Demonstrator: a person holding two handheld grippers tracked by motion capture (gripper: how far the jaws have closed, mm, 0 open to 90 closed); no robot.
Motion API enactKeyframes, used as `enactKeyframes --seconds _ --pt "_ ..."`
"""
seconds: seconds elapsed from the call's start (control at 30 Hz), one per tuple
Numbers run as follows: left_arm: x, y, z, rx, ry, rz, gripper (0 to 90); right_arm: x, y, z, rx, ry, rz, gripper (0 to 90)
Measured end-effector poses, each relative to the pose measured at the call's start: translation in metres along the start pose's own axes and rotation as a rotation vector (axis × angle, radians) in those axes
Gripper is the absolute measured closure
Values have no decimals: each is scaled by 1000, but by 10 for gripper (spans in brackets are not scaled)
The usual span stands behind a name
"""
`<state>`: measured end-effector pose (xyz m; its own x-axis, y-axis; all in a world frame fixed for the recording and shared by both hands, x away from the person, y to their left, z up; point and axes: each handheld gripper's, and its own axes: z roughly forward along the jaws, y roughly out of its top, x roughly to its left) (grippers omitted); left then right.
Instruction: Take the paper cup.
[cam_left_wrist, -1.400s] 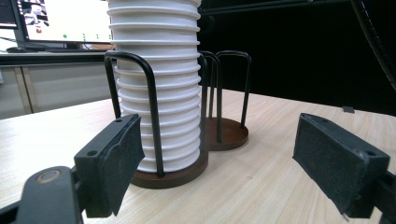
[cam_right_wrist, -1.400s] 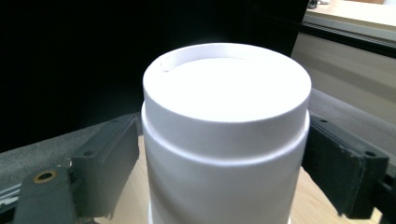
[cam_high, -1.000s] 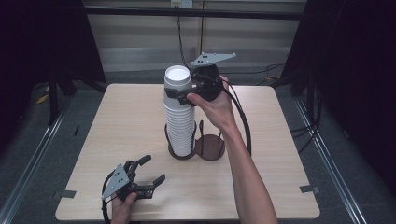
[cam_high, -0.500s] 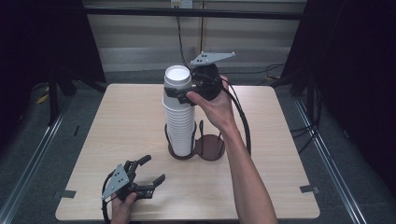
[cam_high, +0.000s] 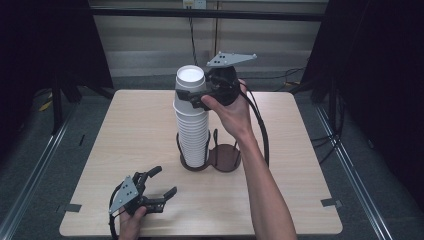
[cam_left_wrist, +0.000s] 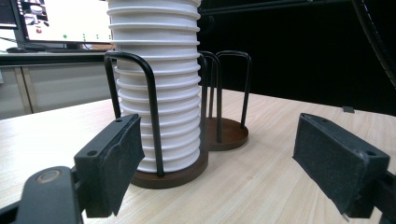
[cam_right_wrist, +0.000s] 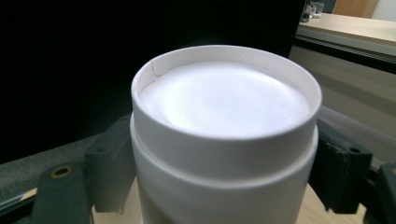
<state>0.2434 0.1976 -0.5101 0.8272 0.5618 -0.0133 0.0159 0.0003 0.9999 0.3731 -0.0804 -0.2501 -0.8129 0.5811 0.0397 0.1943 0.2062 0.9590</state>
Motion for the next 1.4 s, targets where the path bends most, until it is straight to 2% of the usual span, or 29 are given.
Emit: enactKeyframes --seconds 0.33,0.53,0.7,0.77,0.97,1.1,1.4 --pt "0 0 0 1 0 1 156 0 7 -10 -86 12 8 204" --pt "0 0 0 1 0 1 156 -1 8 -13 -109 8 26 205" --pt "0 0 0 2 0 1 156 0 11 -18 -150 9 25 207" --pt "0 0 0 1 0 1 156 0 13 -22 -186 8 32 208" --pt "0 0 0 1 0 0 156 -1 16 -27 -227 11 44 209" --pt "0 0 0 0 0 0 156 -2 17 -34 -275 28 61 209" --pt "0 0 0 0 0 -1 156 -1 18 -49 -314 35 61 209"
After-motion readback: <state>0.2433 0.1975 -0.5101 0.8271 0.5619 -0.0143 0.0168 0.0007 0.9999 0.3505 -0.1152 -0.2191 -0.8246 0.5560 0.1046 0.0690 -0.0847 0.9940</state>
